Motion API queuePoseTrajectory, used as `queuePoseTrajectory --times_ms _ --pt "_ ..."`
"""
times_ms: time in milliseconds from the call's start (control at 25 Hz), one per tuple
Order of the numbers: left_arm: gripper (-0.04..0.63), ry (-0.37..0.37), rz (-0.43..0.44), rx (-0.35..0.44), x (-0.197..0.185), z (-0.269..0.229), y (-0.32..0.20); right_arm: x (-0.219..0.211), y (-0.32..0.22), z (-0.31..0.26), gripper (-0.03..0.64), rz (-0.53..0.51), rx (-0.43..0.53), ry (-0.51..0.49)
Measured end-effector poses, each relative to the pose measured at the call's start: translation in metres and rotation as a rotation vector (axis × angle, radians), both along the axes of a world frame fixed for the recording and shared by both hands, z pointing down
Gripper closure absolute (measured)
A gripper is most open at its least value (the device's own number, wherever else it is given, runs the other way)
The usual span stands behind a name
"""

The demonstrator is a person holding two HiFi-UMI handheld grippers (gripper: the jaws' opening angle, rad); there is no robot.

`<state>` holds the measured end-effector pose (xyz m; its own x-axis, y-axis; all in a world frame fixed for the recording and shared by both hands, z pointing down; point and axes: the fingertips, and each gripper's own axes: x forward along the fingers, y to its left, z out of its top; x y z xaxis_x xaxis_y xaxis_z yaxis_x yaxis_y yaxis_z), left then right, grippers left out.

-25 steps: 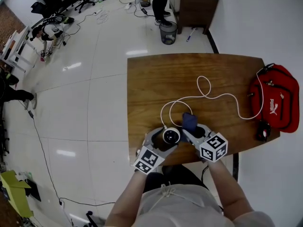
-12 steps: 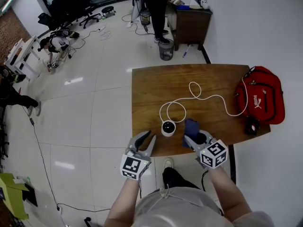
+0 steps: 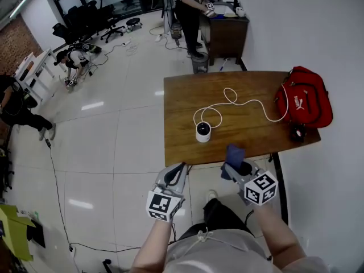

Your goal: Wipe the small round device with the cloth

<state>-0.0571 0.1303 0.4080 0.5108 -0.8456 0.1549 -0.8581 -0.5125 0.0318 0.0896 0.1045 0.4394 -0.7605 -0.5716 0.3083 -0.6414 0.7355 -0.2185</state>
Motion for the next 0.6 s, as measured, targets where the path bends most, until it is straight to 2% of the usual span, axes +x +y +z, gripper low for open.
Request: queuePoseTrajectory --times_ms 320,600 --pt "0.589 -0.004 -0.013 0.003 0.015 -0.006 0.050 0.008 0.063 0.011 0.506 0.016 0.012 0.025" --pt "0.589 0.057 -0.045 0.002 0.027 -0.010 0.070 0.013 0.096 0.010 0.508 -0.030 0.040 0.049"
